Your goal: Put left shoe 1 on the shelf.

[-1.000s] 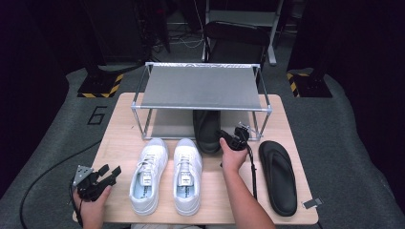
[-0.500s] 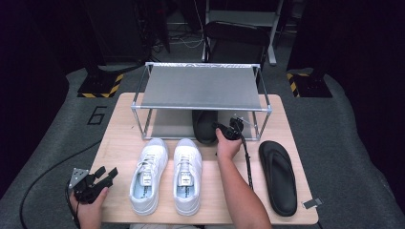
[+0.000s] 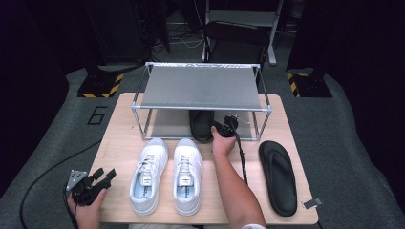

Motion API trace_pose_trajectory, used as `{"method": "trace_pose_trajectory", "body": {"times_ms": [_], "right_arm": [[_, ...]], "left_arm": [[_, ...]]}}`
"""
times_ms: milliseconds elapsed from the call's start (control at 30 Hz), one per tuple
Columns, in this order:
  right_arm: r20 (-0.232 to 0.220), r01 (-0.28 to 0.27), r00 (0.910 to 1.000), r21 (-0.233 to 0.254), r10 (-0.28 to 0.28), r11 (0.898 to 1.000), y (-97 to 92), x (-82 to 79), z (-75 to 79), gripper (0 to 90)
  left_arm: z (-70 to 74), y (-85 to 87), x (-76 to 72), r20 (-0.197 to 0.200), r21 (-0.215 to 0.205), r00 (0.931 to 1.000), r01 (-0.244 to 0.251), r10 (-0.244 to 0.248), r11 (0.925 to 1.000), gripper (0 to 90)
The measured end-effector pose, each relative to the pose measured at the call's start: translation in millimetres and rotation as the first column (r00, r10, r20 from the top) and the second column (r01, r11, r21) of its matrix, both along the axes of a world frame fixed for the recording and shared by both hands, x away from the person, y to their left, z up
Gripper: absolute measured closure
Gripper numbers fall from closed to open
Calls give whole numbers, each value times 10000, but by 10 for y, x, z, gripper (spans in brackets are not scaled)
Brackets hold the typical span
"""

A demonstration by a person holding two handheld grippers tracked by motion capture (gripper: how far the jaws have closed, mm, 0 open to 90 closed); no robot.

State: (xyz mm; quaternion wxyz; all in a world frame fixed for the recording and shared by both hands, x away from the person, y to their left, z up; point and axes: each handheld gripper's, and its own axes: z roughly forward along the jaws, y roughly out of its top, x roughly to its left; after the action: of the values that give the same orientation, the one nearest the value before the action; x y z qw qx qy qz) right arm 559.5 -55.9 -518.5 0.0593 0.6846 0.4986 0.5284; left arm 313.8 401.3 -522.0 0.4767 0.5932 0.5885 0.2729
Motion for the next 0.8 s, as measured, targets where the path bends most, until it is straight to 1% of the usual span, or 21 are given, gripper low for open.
{"method": "trace_pose_trajectory", "body": {"times_ms": [67,100,167,200,300,333,367,400,433,467,533,567,600,667,700,733,767,800], "right_arm": [[13,85,10000,-281,-84,9996,-8,26,-18,673],[108,-35,9999,-132,37,9999,-7,29,-16,673],[260,-177,9995,-142,181,9997,0,37,-15,673],[450,-366,9983,-9,366,9993,0,44,-14,673],[289,-179,9994,39,177,9998,17,63,-17,673],[340,-224,9992,-2,224,9997,22,71,-22,672],[155,-97,9998,-301,101,9995,29,81,-26,672],[146,-161,9998,-367,166,9992,32,80,-31,672],[-26,-115,9999,-346,114,9993,40,79,-37,671],[-30,-178,9998,-404,177,9990,33,82,-55,670],[-52,-183,9998,-264,182,9995,25,89,-88,666],[177,-369,9992,-37,369,9993,15,90,-101,662],[25,-133,9999,-300,134,9995,17,103,-111,659],[-77,-191,9998,-187,189,9996,19,98,-105,647],[-1,-264,9997,-51,264,9996,14,96,-108,625],[10,-272,9996,84,272,9996,7,92,-102,590],[-23,-160,9999,18,161,9999,1,86,-97,562],[7,-163,9999,-34,163,9999,-8,72,-87,562]], "left_arm": [[-1,3,-5,-1,-24,10000,-34,34,10000,419],[-2,4,-7,13,-26,10000,-43,43,10000,419],[-4,7,-13,34,-46,10000,-73,73,10000,419],[-5,7,-16,2,-48,10000,-83,83,10000,419],[-6,7,-28,-86,-63,9999,-92,92,9999,419],[-9,9,-25,-7,-33,10000,-99,99,9999,419],[-10,8,-27,-4,-23,9999,-112,112,9999,419],[-9,13,-29,-3,-4,9999,-101,101,9999,419],[-9,16,-34,-23,-14,9999,-101,101,9999,419],[-9,20,-37,-28,-12,9999,-113,113,9999,419],[-12,22,-40,-16,-58,9999,-132,132,9999,419],[-12,21,-41,5,-41,9998,-177,177,9998,419],[-9,23,-46,-33,-27,9999,-146,146,9999,419],[-8,21,-51,-69,-44,9998,-165,164,9999,419],[-10,24,-47,-23,-11,9999,-158,158,9999,419],[-10,21,-51,-94,-49,9998,-170,170,9998,419],[-14,21,-42,-6,-36,9999,-143,143,9999,419],[-15,18,-40,26,3,9999,-154,154,9999,419]]}}
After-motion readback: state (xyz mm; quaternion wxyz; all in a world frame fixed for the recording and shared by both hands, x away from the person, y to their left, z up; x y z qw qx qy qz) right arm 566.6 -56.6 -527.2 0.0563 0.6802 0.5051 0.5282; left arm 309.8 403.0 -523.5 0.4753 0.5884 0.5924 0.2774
